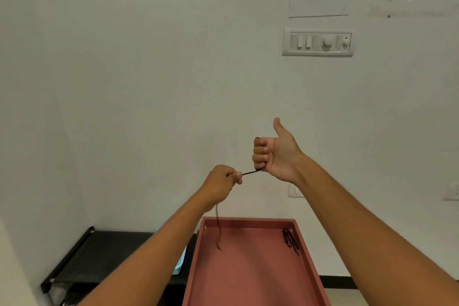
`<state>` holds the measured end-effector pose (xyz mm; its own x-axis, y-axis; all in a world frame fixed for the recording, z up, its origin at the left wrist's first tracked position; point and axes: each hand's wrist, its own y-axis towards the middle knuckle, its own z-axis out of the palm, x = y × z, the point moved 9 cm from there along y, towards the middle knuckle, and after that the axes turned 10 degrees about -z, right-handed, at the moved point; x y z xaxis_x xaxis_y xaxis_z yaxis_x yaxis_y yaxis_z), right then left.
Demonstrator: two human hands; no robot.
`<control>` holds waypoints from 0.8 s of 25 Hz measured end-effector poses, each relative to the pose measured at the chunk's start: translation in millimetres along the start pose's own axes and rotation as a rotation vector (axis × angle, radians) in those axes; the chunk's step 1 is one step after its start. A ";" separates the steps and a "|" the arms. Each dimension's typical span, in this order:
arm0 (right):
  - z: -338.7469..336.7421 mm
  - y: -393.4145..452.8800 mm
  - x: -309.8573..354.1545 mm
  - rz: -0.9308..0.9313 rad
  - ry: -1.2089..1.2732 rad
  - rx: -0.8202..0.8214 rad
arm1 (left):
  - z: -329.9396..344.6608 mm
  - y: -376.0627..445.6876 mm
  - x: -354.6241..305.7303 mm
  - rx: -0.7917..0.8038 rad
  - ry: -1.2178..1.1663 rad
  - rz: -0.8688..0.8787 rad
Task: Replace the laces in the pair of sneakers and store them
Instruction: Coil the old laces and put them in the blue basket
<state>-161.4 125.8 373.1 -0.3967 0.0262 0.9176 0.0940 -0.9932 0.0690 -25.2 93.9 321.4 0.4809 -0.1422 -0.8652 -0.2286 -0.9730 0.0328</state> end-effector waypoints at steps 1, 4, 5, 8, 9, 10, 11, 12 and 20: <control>2.5 -3.8 -6.0 0.057 -0.149 0.070 | -7.1 4.1 3.3 -0.010 0.004 -0.031; 6.0 -12.6 -32.1 0.210 -0.481 0.209 | -23.0 8.0 -8.3 -0.026 -0.057 -0.096; 5.4 -13.9 -40.3 0.243 -0.540 0.225 | -27.2 6.3 -17.8 -0.043 -0.072 -0.101; -2.3 -7.2 -53.0 0.219 -0.693 0.167 | -36.4 -2.8 -45.9 -0.139 -0.096 -0.041; -4.8 -3.4 -51.7 0.176 -0.680 0.109 | -35.4 -8.0 -54.4 -0.151 -0.098 0.000; -7.0 1.1 -47.5 0.120 -0.608 0.038 | -32.1 -14.2 -61.1 -0.152 -0.101 0.045; -8.8 5.5 -41.7 0.060 -0.480 -0.033 | -26.0 -20.2 -64.0 -0.144 -0.098 0.080; -10.6 9.1 -35.4 0.009 -0.308 -0.096 | -18.7 -24.8 -63.3 -0.142 -0.082 0.106; -14.5 12.1 -19.1 -0.062 0.430 -0.195 | 15.6 -28.1 -36.5 -0.152 -0.017 0.147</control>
<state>-165.9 111.6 350.7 -0.7422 0.0780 0.6657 -0.0992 -0.9950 0.0060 -49.5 129.3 344.2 0.4369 -0.2828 -0.8539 -0.1640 -0.9584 0.2335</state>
